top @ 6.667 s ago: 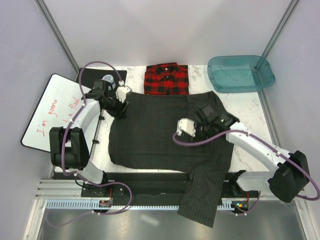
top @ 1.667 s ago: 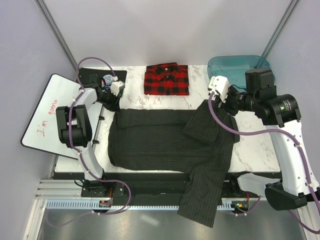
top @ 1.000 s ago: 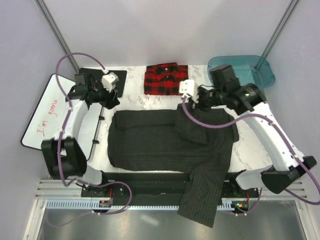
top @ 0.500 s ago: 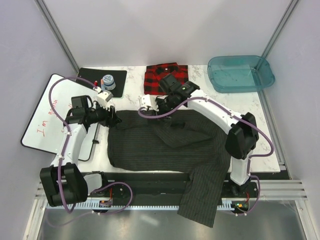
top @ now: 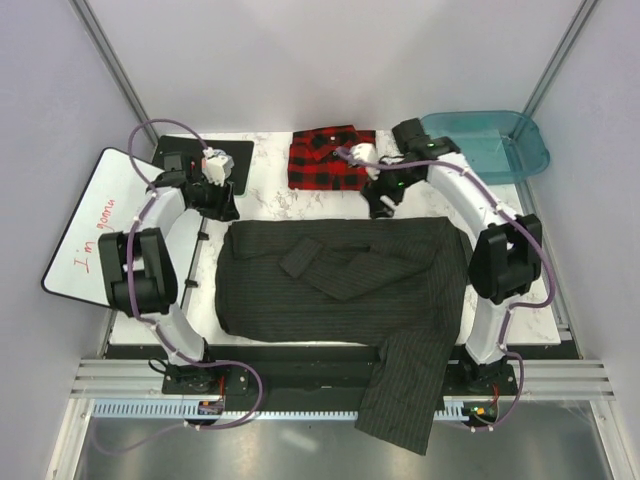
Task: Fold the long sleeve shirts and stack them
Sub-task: Fold the shirt
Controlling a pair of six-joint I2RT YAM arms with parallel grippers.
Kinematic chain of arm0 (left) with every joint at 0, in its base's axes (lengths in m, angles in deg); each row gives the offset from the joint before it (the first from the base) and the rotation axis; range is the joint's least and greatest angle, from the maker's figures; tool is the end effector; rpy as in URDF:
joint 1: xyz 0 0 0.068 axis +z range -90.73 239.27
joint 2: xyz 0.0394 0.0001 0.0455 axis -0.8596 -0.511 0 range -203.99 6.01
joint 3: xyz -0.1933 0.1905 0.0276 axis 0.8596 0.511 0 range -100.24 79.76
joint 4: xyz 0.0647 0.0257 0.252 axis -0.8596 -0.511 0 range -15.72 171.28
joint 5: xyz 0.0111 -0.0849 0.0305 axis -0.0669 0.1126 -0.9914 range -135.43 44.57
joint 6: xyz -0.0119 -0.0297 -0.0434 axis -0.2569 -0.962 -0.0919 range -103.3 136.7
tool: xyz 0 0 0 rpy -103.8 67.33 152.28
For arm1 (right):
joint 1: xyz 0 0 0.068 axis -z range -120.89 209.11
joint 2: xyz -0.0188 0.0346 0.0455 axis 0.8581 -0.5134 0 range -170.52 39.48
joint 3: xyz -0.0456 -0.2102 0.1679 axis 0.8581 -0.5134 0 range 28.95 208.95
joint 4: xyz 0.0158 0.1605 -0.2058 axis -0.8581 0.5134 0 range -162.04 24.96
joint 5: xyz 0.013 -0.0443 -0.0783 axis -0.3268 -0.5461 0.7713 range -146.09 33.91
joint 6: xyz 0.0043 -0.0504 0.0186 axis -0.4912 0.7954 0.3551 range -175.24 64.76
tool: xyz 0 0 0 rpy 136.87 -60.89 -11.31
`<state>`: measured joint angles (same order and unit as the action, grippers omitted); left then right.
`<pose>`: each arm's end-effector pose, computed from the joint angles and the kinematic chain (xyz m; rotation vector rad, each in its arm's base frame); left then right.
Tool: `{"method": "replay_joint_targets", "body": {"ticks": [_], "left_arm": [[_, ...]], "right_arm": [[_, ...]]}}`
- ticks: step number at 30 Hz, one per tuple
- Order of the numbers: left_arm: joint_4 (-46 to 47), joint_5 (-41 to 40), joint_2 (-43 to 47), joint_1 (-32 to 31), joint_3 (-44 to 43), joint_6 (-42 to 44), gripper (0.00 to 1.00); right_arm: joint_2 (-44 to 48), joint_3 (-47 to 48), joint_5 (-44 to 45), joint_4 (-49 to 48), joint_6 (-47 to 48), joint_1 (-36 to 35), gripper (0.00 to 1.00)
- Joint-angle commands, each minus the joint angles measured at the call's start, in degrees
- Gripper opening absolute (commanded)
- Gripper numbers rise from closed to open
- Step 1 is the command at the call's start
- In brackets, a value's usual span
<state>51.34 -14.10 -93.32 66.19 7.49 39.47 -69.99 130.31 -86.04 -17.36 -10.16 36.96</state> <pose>0.3648 0.0256 0.2284 0.5314 2.3631 -0.4711 0.3703 0.1699 0.2940 -1.5351 2.0139 0.5410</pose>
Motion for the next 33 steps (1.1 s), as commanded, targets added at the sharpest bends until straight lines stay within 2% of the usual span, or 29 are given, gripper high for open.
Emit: {"method": "replay_joint_targets", "body": {"ticks": [1,6,12,16,17,20,21,23,24,26,27,30,33], "left_arm": [[-1.9,-7.6,-5.6,-3.5,-4.1,2.4,0.51],[-1.6,-12.4,-9.5,-4.5,-5.0,1.4,0.43],[-1.5,-18.4,-13.2,-4.1,-4.7,3.0,0.26],[-1.2,-24.2,-13.9,-3.9,-5.3,4.6,0.22],[-1.3,-22.4,-12.9,-3.6,-5.5,4.6,0.24],[0.4,-10.7,-4.0,-3.8,-2.8,4.2,0.39],[0.6,-4.1,1.7,-4.5,-1.0,4.3,0.48],[-0.1,-0.6,6.4,-6.2,0.8,5.4,0.54],[-0.5,-1.8,8.2,-11.3,2.7,5.7,0.56],[-2.1,-3.2,12.0,-16.1,4.9,6.5,0.6],[-2.7,-5.2,12.3,-20.8,6.7,6.2,0.61],[-2.3,-8.2,10.9,-26.4,8.5,2.7,0.62],[-2.1,-9.4,6.8,-28.4,7.2,-1.1,0.66]], "right_arm": [[-1.8,-1.8,0.5,2.7,-5.1,6.0,0.7],[-9.4,-2.2,3.1,2.7,-7.3,11.9,0.57],[-14.0,-4.1,7.1,2.6,-7.6,15.5,0.5],[-13.3,-9.7,10.3,1.5,-6.8,15.7,0.48],[-13.2,-10.4,10.8,0.7,-6.8,15.7,0.48],[-11.7,-11.0,9.3,0.7,-6.7,15.8,0.49],[-10.5,-10.8,8.7,0.8,-6.8,15.9,0.49],[-8.3,-10.0,6.3,1.7,-6.8,15.9,0.5],[-7.6,-9.9,5.7,1.9,-6.9,15.8,0.51],[-5.5,-9.4,4.0,3.2,-6.7,15.8,0.51],[-4.7,-9.6,3.8,3.4,-6.8,15.8,0.51],[-2.6,-10.0,2.4,4.3,-7.1,15.9,0.51],[-1.7,-9.9,0.6,5.7,-7.7,15.9,0.51]]}}
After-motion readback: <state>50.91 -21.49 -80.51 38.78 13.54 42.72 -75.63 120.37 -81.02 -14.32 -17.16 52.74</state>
